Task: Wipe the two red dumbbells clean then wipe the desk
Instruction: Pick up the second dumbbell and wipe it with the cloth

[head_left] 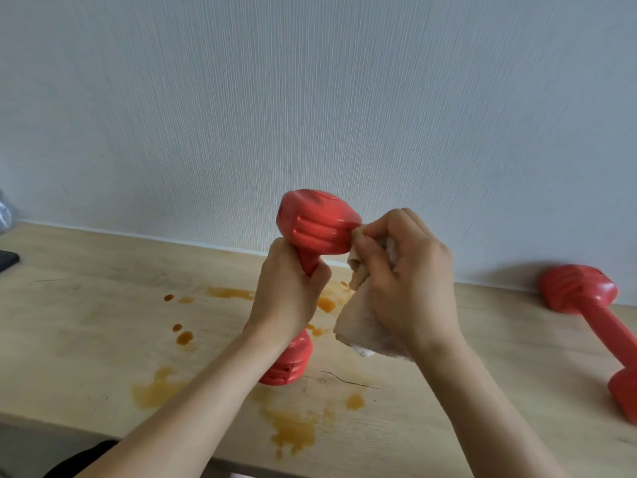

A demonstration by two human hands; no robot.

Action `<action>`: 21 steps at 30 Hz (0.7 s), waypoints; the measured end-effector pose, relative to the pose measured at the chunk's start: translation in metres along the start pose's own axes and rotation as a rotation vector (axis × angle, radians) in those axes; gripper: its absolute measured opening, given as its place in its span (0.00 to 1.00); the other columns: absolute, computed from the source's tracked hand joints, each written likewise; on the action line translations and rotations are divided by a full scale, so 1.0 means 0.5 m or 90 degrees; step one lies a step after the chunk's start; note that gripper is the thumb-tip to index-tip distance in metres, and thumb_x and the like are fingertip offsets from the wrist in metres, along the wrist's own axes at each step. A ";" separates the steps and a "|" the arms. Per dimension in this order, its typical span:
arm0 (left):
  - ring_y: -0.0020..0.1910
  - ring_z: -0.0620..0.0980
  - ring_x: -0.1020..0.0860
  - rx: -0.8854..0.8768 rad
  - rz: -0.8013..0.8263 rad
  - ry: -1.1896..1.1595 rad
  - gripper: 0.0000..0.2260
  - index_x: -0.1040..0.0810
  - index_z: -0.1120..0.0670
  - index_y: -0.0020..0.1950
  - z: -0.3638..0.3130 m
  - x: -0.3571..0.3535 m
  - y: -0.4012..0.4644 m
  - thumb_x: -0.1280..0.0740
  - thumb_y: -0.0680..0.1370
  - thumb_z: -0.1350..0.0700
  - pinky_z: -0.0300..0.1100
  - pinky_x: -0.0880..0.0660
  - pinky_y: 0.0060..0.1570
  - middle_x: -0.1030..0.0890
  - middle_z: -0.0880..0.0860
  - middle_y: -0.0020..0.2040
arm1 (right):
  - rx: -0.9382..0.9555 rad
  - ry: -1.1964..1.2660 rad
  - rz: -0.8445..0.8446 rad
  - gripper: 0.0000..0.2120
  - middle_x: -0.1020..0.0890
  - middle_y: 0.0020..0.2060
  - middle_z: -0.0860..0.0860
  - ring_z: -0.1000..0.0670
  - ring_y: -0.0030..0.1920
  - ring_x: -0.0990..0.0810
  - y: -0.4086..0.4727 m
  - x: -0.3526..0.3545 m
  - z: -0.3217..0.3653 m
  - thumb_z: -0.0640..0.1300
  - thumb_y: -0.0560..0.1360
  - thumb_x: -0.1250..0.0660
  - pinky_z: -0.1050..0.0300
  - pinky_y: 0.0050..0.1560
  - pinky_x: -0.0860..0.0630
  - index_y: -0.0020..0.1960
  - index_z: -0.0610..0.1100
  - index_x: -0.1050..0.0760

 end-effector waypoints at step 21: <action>0.23 0.46 0.35 -0.043 0.034 -0.046 0.16 0.36 0.54 0.28 -0.005 0.007 0.008 0.35 0.71 0.68 0.31 0.40 0.23 0.37 0.48 0.22 | -0.183 0.214 0.040 0.09 0.16 0.35 0.48 0.50 0.40 0.16 -0.005 -0.016 -0.058 0.43 0.75 0.31 0.48 0.47 0.21 0.52 0.40 0.26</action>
Point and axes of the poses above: each hand's wrist, its own y-axis towards the middle knuckle, its own x-axis out of the back of the hand, z = x × y, the point moved 5 cm from there along y, towards the middle knuckle
